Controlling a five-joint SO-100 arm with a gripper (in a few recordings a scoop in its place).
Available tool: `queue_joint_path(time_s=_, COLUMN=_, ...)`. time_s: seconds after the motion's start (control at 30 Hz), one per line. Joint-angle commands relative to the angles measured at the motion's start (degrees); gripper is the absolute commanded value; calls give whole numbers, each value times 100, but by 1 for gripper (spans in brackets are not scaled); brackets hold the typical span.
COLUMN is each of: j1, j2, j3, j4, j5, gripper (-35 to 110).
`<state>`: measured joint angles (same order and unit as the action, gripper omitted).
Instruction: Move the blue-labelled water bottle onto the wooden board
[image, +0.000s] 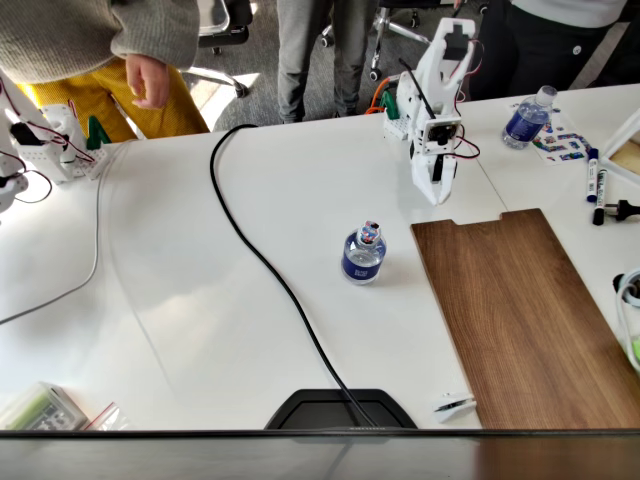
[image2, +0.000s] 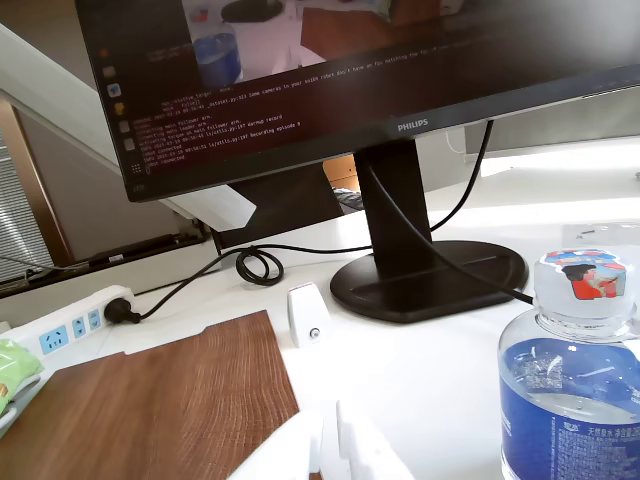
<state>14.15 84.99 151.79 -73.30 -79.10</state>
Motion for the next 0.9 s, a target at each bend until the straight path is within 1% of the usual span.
queue_joint_path(time_s=0.0, j1=53, j2=765, j3=185, j4=343, j5=-88, gripper=1)
queue_joint_path(time_s=0.33, j1=606, j2=905, j3=202, j4=352, j5=-483, gripper=1)
queue_joint_path(time_s=0.63, j1=1081, j2=1775, j3=272, j4=1178, j5=-589, gripper=1)
queue_joint_path(time_s=0.87, j1=1310, j2=1811, j3=272, j4=1239, j5=-773, gripper=1)
